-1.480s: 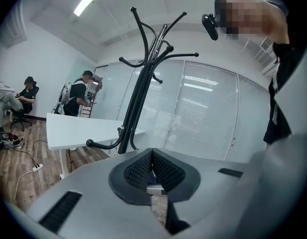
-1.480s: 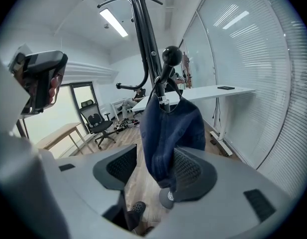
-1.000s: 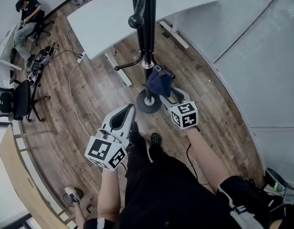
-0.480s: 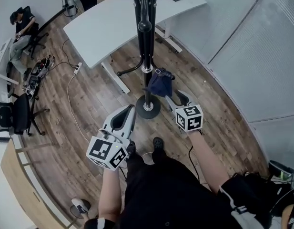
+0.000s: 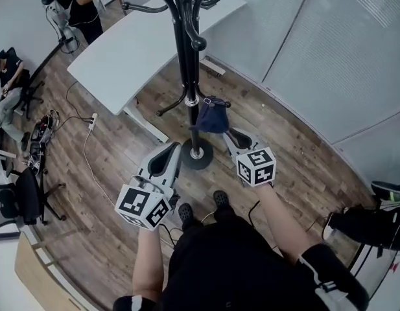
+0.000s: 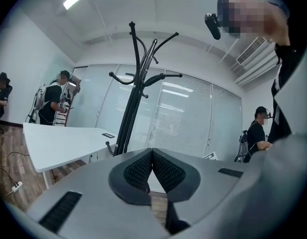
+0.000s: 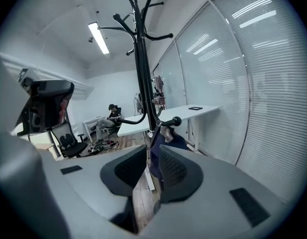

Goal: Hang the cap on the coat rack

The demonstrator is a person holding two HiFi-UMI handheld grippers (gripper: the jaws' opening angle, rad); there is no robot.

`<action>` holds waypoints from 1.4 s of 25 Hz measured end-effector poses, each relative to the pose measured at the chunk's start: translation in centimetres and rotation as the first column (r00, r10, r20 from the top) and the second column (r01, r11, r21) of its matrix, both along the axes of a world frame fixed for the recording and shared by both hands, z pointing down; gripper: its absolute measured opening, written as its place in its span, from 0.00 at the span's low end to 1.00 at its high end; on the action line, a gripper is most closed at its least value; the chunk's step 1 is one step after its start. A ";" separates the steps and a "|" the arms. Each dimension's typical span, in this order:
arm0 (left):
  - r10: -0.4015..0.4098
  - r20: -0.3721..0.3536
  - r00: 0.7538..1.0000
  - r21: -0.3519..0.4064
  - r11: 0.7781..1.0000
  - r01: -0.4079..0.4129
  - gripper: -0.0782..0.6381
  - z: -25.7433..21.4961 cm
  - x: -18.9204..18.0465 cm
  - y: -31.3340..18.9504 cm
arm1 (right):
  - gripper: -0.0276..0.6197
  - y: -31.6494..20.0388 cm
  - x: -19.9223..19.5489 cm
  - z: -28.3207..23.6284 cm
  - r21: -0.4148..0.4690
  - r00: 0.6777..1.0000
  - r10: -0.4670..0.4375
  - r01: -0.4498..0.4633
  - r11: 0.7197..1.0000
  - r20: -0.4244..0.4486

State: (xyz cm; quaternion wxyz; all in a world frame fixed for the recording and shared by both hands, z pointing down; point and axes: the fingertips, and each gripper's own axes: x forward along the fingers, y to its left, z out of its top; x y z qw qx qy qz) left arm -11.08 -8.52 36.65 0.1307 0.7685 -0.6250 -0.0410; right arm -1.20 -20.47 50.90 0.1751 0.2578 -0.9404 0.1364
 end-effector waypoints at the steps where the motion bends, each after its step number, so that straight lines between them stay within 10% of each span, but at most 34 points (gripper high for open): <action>1: 0.016 -0.003 1.000 0.005 1.000 -0.016 0.13 -0.2 -0.1 0.1 | 0.18 0.4 0.0 -0.6 0.009 1.000 0.010 -0.010 1.000 0.006; 21: 0.268 -0.027 0.963 0.047 0.963 -0.266 0.13 -0.1 -0.9 3.0 | 0.09 12.3 -1.4 -12.0 0.242 0.991 0.010 -0.042 0.969 0.135; 35: 0.337 -0.056 0.940 0.020 0.942 -0.336 0.13 1.2 0.9 3.3 | 0.09 13.7 0.7 -12.2 0.229 0.986 0.087 -0.118 0.966 0.141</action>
